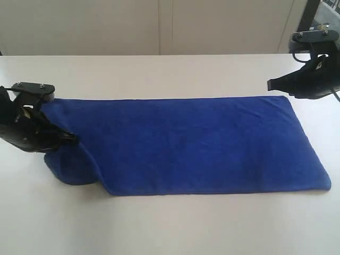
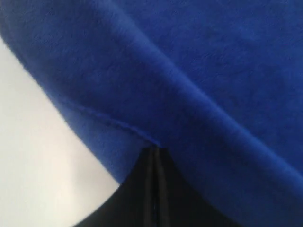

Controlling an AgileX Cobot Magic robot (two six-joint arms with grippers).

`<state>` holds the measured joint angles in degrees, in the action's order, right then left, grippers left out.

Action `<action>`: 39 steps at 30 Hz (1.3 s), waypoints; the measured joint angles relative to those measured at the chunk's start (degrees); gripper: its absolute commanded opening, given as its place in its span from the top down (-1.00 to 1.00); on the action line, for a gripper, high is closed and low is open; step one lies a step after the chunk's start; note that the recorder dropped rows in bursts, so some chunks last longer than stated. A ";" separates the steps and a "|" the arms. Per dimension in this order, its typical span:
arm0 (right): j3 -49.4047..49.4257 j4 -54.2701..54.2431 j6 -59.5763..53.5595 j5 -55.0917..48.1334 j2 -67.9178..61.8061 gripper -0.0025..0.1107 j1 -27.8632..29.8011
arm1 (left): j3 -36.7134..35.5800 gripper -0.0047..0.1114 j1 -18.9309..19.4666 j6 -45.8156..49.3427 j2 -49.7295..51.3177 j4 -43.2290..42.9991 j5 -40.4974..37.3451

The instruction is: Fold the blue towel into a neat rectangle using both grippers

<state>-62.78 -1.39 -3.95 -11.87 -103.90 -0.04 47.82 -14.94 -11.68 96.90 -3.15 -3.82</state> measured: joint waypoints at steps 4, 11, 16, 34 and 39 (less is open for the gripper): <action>0.00 0.00 0.00 0.09 0.00 0.84 0.00 | 0.15 0.92 -0.87 -0.76 0.24 0.80 2.81; 0.00 0.00 0.00 0.09 0.00 0.84 0.00 | 0.15 0.92 -0.87 -1.20 3.39 0.80 5.25; 0.00 0.00 0.00 0.09 0.00 0.84 0.00 | 0.15 0.92 -0.87 -2.68 3.62 0.80 10.76; 0.00 0.00 0.00 0.09 0.00 0.84 0.00 | 0.71 0.92 2.73 1.06 6.74 1.13 10.10; 0.00 0.00 0.00 0.09 0.00 0.84 0.00 | 0.71 0.92 6.75 2.93 6.74 1.24 9.76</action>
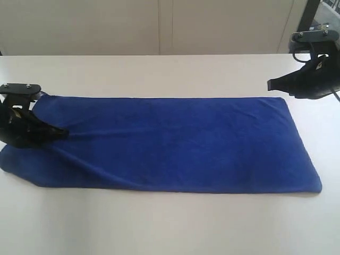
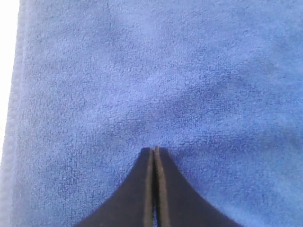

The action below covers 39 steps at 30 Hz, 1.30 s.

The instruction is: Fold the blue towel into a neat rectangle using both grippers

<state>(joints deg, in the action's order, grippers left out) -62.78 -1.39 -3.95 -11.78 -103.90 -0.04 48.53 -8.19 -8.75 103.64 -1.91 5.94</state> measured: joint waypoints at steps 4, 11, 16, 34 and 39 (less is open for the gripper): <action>0.00 0.00 0.00 0.00 0.00 0.84 0.00 | 0.00 0.92 0.42 0.71 0.00 0.00 -0.11; 0.00 0.00 -0.12 -1.37 0.00 0.92 0.00 | 0.00 0.92 0.42 1.06 0.00 0.00 -0.33; 0.00 -0.12 -2.38 -11.94 0.00 0.96 -2.46 | -0.10 0.92 0.42 1.06 -5.70 -0.09 -5.94; -2.72 0.49 -3.10 -13.30 -9.70 0.96 -2.29 | -3.49 0.92 8.95 4.68 -17.38 -0.82 -22.69; -2.72 0.39 -3.10 -13.19 -9.80 0.96 -0.38 | -3.49 0.92 9.57 4.68 -17.38 -1.78 -22.99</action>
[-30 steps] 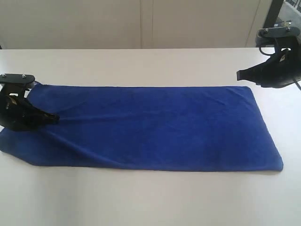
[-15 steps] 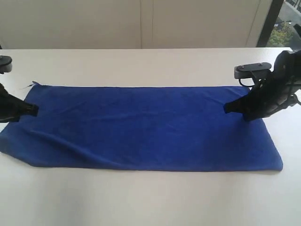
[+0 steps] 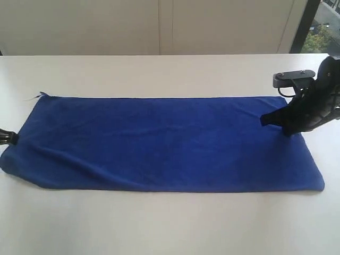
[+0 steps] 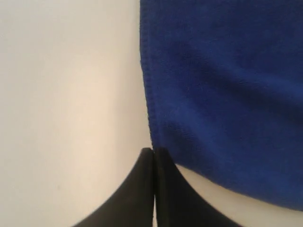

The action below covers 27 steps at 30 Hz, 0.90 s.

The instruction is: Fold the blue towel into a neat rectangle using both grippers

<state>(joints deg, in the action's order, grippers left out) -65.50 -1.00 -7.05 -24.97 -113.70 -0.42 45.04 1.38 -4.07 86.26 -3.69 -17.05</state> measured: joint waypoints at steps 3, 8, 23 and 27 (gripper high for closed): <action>0.00 0.00 0.00 0.00 0.00 0.96 0.35 | 0.00 0.92 0.00 0.00 0.00 -0.38 0.54; 0.00 0.08 0.00 0.11 0.00 0.96 0.35 | 0.00 0.92 0.14 0.00 2.20 -1.32 2.41; 0.00 0.12 0.00 0.11 0.00 0.96 0.35 | 0.11 0.92 2.51 -0.11 12.48 -2.10 11.19; 0.00 0.12 0.00 0.11 -0.04 0.96 0.35 | 0.11 0.92 2.51 -0.11 12.60 -1.64 11.47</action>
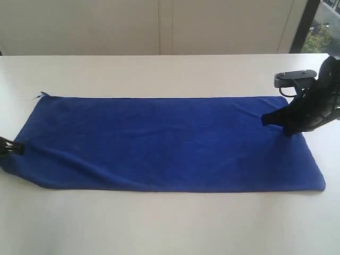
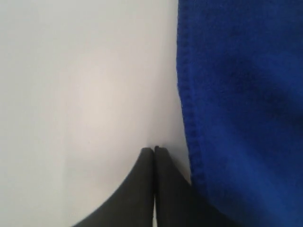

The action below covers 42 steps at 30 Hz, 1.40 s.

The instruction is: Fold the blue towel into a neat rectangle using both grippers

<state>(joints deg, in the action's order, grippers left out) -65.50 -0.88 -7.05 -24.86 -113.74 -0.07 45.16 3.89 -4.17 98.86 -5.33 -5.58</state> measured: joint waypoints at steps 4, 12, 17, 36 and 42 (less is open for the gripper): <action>0.00 0.00 0.00 0.20 0.00 0.96 0.07 | 0.00 0.92 -0.80 0.11 0.00 1.00 0.10; 0.00 0.00 0.00 0.39 0.00 0.96 0.07 | 0.11 0.92 -6.10 1.25 -1.17 1.58 -3.15; 0.00 0.00 0.00 0.70 -0.09 0.96 0.07 | 0.11 0.92 -7.04 1.45 -6.56 3.68 -6.96; 0.00 -0.36 0.00 1.40 -0.22 0.96 0.00 | 0.11 0.92 -12.96 5.44 -13.28 4.23 -12.64; 0.00 -0.51 0.00 1.40 -0.22 0.96 0.03 | 0.11 0.61 -8.28 3.05 -13.07 3.83 -13.28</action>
<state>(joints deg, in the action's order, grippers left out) -65.50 -1.39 -7.05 -23.46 -113.96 -0.04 45.26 -4.39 -1.12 85.79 -1.50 -18.86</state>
